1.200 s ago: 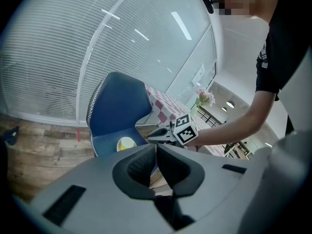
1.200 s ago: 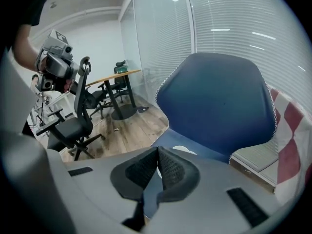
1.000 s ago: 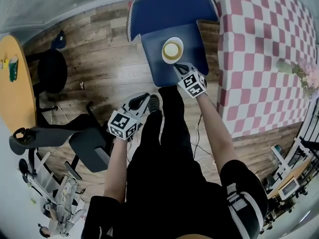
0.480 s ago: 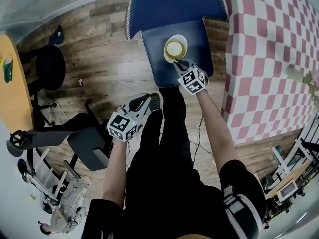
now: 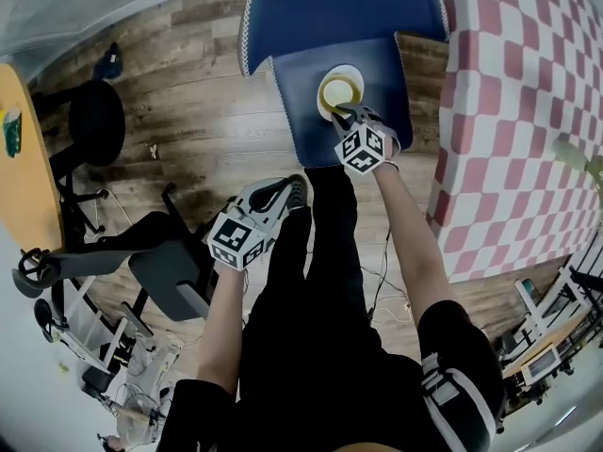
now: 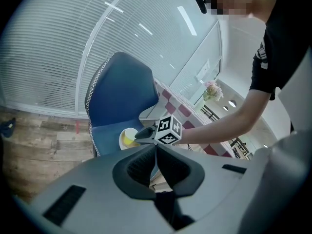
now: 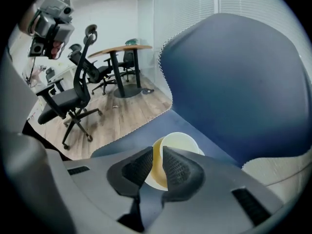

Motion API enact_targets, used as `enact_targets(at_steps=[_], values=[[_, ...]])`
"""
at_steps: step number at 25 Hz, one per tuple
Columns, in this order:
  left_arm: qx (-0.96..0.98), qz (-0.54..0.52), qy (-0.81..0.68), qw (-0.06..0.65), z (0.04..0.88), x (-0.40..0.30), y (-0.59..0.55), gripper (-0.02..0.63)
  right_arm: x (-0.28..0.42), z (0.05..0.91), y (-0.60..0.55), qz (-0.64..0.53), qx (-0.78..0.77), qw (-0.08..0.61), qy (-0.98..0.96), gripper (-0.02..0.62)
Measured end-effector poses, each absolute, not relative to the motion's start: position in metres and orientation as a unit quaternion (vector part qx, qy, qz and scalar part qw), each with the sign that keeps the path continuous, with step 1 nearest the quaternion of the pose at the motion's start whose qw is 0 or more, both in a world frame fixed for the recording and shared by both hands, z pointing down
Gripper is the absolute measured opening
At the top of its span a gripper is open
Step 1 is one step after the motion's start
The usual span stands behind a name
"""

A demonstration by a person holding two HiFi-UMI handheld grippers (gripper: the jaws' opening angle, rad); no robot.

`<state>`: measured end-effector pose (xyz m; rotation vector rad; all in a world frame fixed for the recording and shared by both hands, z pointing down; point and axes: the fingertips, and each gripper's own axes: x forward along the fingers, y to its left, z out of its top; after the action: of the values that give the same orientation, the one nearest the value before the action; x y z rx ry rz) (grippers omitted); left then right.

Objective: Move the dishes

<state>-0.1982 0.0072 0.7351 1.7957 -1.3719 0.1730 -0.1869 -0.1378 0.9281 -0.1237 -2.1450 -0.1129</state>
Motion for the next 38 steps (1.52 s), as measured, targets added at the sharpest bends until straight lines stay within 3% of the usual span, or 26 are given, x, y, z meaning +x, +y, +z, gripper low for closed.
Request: enact_targets(at_steps=[19,38], values=[[0.707,0.064,-0.555,0.433,0.75,-0.21,0.006,0.031,-0.201,0.972,-0.147,-0.106,-0.066,0.516,-0.847,0.051],[0.734,0.052,-0.543,0.404,0.698,-0.199,0.01,0.031,-0.197,0.905,-0.149,-0.126,-0.032,0.513,-0.848,0.041]])
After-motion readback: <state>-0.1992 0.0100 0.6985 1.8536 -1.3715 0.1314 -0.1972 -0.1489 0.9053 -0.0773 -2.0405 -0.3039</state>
